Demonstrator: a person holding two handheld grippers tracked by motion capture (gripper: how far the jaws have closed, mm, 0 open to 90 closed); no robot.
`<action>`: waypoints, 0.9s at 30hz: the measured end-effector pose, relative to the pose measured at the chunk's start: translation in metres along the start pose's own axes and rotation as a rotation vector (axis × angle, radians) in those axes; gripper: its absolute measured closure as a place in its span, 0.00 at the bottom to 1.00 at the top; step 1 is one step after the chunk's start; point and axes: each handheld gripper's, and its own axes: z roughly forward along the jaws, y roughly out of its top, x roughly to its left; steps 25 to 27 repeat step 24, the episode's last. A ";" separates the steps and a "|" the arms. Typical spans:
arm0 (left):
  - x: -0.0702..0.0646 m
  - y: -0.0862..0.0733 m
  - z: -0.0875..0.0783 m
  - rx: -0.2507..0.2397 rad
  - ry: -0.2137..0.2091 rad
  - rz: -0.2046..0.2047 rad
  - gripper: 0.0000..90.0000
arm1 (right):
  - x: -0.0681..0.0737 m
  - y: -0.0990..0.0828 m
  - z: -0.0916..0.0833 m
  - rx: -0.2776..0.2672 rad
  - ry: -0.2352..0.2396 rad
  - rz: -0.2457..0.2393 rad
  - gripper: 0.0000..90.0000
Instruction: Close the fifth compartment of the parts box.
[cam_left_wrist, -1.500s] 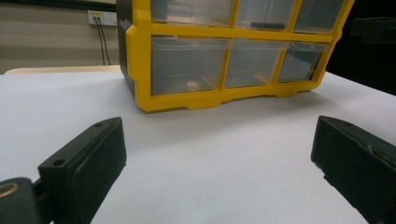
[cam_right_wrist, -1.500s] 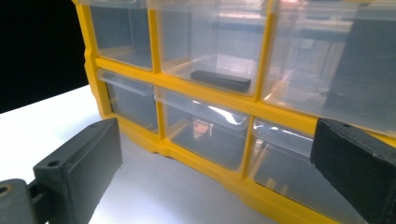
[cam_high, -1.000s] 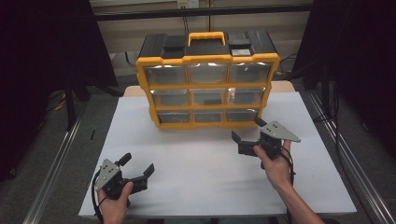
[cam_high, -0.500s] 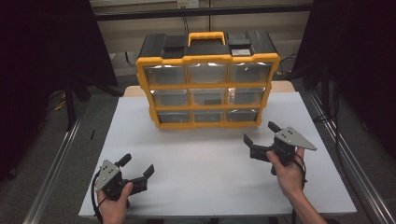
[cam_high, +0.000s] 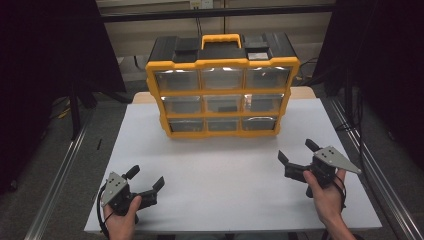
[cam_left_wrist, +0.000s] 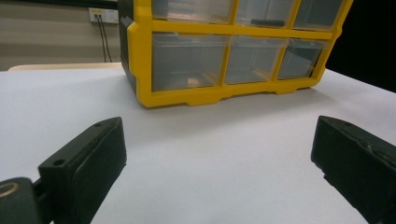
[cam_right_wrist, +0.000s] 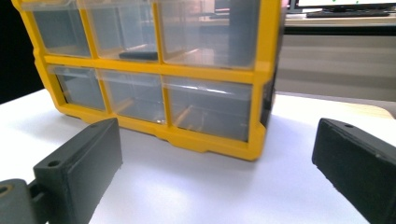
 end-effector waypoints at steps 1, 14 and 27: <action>0.000 0.000 0.000 -0.001 0.001 0.000 0.04 | -0.001 -0.002 -0.002 0.003 -0.004 0.003 0.01; -0.001 -0.001 -0.002 -0.009 0.020 -0.006 0.04 | -0.009 -0.024 -0.029 0.029 -0.043 0.035 0.00; 0.002 -0.002 -0.001 -0.005 0.032 -0.021 0.04 | -0.009 -0.038 -0.030 0.044 -0.074 0.028 0.00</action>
